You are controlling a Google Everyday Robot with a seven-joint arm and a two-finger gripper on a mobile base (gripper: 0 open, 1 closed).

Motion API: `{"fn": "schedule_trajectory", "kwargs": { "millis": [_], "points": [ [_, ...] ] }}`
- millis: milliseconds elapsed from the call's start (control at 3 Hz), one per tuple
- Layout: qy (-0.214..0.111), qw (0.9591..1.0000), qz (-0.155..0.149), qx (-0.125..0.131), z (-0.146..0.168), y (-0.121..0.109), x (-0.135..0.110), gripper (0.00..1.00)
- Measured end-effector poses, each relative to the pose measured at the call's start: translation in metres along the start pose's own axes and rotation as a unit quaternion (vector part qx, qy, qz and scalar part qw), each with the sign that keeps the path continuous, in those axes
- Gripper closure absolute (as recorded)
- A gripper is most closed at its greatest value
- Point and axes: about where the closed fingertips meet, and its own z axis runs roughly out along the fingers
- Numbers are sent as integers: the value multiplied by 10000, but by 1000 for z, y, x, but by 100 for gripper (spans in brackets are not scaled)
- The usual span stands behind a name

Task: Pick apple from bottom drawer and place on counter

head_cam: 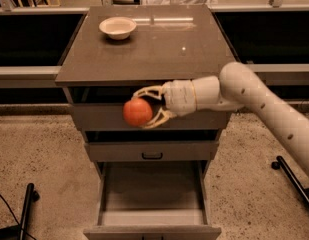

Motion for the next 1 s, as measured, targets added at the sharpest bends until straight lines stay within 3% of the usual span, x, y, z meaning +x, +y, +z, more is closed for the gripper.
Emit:
{"fn": "schedule_trajectory", "kwargs": {
  "millis": [333,667,1000],
  "points": [
    [298,9988,-347,-201,9,-84,-32,100],
    [589,9974,206,357,-4,-116,-42,100],
    [947,9841,903,1199,-26,-138,-33,100]
  ]
}}
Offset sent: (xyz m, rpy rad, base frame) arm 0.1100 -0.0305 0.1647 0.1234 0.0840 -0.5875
